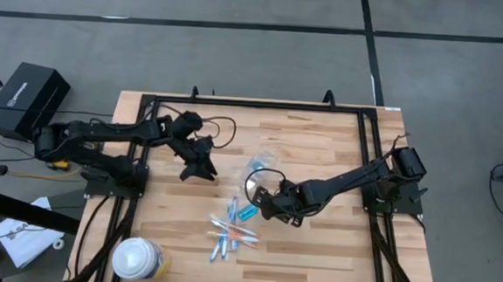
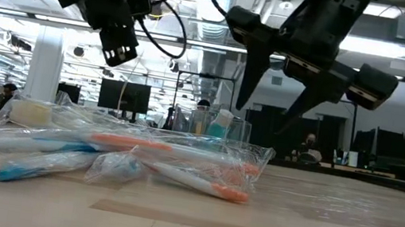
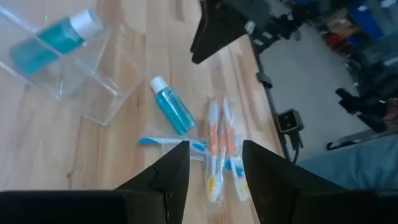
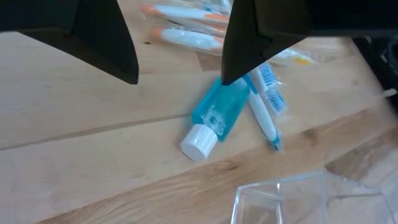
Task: Pick & Place toothbrushing station
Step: Put the mouthwash into the middle section of the transparent organizer
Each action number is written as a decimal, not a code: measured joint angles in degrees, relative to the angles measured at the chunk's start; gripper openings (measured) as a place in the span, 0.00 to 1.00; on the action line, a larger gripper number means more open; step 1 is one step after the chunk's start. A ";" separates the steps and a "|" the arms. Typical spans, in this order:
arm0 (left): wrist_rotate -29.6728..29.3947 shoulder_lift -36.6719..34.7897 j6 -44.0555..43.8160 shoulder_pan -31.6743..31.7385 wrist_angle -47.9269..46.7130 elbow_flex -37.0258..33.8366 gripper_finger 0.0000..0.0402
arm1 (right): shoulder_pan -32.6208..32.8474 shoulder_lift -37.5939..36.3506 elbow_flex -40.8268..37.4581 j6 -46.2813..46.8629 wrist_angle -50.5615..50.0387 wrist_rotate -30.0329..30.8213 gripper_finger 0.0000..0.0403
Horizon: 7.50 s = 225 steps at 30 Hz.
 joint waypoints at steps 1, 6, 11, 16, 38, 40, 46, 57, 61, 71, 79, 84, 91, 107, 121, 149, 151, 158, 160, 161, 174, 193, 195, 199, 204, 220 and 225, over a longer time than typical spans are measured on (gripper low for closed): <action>-1.34 0.01 -0.33 -0.95 0.04 0.00 0.36 | -0.08 0.00 0.00 -0.71 0.02 -0.02 0.55; -3.24 2.17 -1.59 -2.56 0.65 0.00 0.36 | -0.71 0.00 0.00 -1.30 1.68 -0.26 0.55; -3.98 4.48 -1.45 -2.25 1.21 0.00 0.36 | -1.51 0.81 0.04 -1.05 3.68 -0.08 0.55; -3.84 5.87 -1.05 -2.25 1.37 -0.02 0.36 | -1.56 0.94 0.10 2.76 6.52 0.47 0.54; -1.15 5.67 5.03 2.98 2.70 -0.02 0.35 | -2.61 17.03 26.18 4.20 -6.97 10.84 0.47; -1.17 5.77 5.04 2.98 2.56 -0.13 0.35 | -2.20 18.04 28.73 4.19 -7.91 10.01 0.48; -1.26 5.79 5.07 3.02 2.64 -0.48 0.35 | -0.67 19.63 31.64 5.04 -15.45 5.38 0.52; -1.17 5.81 5.07 3.02 2.87 -0.48 0.35 | 2.25 20.37 31.76 4.66 -20.59 2.88 0.58; -1.17 5.81 5.07 3.02 2.85 -0.48 0.36 | 3.10 20.47 31.76 5.27 -21.89 2.12 0.58; -1.28 5.81 5.07 3.02 2.68 -0.48 0.36 | 0.45 21.71 29.22 6.25 -25.43 0.42 0.58; -1.35 5.81 6.12 3.02 2.52 -0.48 0.35 | -2.52 21.57 29.38 6.30 -25.49 2.92 0.58; -1.37 5.81 7.00 3.02 1.61 -0.48 0.35 | -3.77 21.57 29.38 6.34 -24.92 2.99 0.58; -1.39 5.84 9.14 3.03 -0.57 -0.48 0.35 | -4.15 25.67 29.75 7.19 -16.23 1.08 0.56; -1.22 5.86 9.22 6.89 -0.82 -0.70 0.35 | -4.63 27.56 31.19 6.63 -17.75 1.17 0.54; -1.17 5.86 9.38 6.89 -0.78 -0.70 0.35 | -5.16 27.65 31.01 6.06 -18.73 3.38 0.29; -1.17 5.86 9.26 6.89 -0.69 -0.70 0.35 | -5.51 27.48 31.04 2.74 -16.01 5.33 0.15; -1.16 5.86 9.20 6.89 -0.69 -0.70 0.35 | -5.41 27.47 31.04 2.65 -15.99 5.24 0.14; -1.35 5.86 9.18 6.89 -0.65 -0.70 0.35 | -4.29 27.47 31.01 2.68 -15.24 5.34 0.05; -1.38 5.86 9.18 6.89 -0.59 -0.70 0.35 | -4.03 27.36 31.01 2.69 -15.18 5.34 0.02; -1.39 5.86 9.18 6.89 -0.58 -0.70 0.35 | -4.02 27.12 31.01 2.68 -15.17 5.33 0.01; -2.28 5.84 9.15 6.89 -0.54 -0.70 0.35 | -3.93 27.17 30.93 1.19 -14.36 5.77 0.31; -2.27 5.79 9.27 6.89 -0.93 -0.70 0.35 | -5.73 28.15 30.86 3.48 -14.20 6.44 0.31; -2.27 5.79 9.31 6.89 -0.93 -0.70 0.35 | -5.75 28.17 30.86 3.44 -13.83 6.61 0.27; -2.27 5.79 9.33 6.89 -0.91 -0.70 0.35 | -5.84 28.24 30.86 3.28 -12.60 7.38 0.20; -2.27 5.79 9.33 6.89 -0.91 -0.70 0.35 | -5.90 28.26 30.86 2.67 -12.18 7.74 0.19; -2.25 5.79 7.19 6.87 0.63 -0.69 0.35 | -3.72 23.37 30.75 1.18 -17.02 12.36 0.19; -2.27 5.79 5.58 6.87 2.34 -0.66 0.35 | -2.57 18.94 31.02 1.14 -18.60 16.14 0.19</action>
